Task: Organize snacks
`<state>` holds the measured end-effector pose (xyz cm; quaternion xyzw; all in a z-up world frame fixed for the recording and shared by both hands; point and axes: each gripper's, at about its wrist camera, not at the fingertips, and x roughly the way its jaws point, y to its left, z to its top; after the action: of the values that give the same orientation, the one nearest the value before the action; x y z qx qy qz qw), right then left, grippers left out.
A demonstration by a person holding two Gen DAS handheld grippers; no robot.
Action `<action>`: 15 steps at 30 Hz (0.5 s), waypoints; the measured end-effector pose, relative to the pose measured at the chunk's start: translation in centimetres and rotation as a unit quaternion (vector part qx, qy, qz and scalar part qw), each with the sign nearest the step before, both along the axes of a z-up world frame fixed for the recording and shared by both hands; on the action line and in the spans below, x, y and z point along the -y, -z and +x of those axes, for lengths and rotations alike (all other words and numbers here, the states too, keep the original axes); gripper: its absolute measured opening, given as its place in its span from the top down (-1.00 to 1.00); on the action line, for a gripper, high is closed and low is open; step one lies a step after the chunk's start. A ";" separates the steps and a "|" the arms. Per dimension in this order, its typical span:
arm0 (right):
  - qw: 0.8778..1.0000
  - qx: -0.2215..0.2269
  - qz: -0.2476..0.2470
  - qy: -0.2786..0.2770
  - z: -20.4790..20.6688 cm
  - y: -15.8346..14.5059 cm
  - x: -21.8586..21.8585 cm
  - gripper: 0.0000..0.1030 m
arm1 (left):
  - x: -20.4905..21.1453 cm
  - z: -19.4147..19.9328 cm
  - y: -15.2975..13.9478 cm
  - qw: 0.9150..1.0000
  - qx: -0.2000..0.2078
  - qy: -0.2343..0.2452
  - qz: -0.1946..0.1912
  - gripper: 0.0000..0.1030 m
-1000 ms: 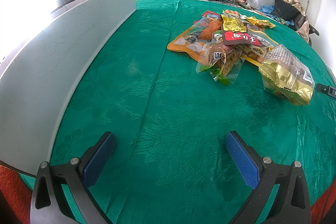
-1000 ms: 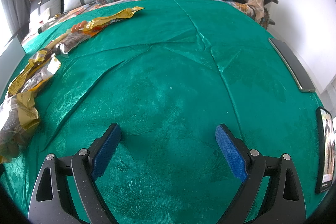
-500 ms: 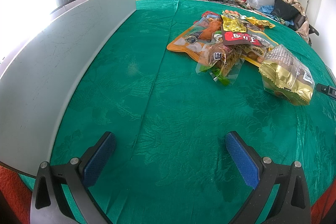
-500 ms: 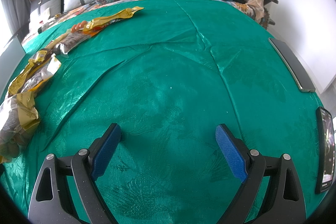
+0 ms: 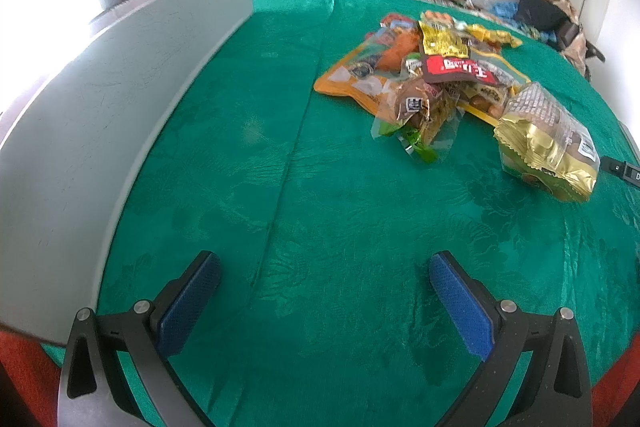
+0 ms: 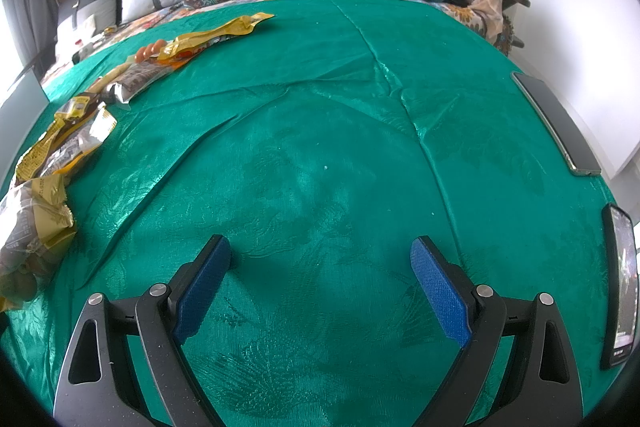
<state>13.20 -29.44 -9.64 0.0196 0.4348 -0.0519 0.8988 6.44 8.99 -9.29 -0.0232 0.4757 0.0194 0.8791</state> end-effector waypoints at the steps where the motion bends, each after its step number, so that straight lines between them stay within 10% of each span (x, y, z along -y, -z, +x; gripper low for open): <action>1: 1.000 0.000 0.000 0.000 0.0 0.0 0.0 -0.82 | -0.1 0.5 -0.1 1.000 -0.014 0.005 -0.001 -1.00; 15: 1.000 0.000 0.000 0.000 0.0 0.0 0.0 -0.82 | 2.9 14.0 -8.0 0.991 -0.008 0.121 -0.047 -0.99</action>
<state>13.24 -29.43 -9.63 0.0199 0.4348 -0.0521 0.8988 20.43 6.12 -1.33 -0.0060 0.4822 -0.1094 0.8692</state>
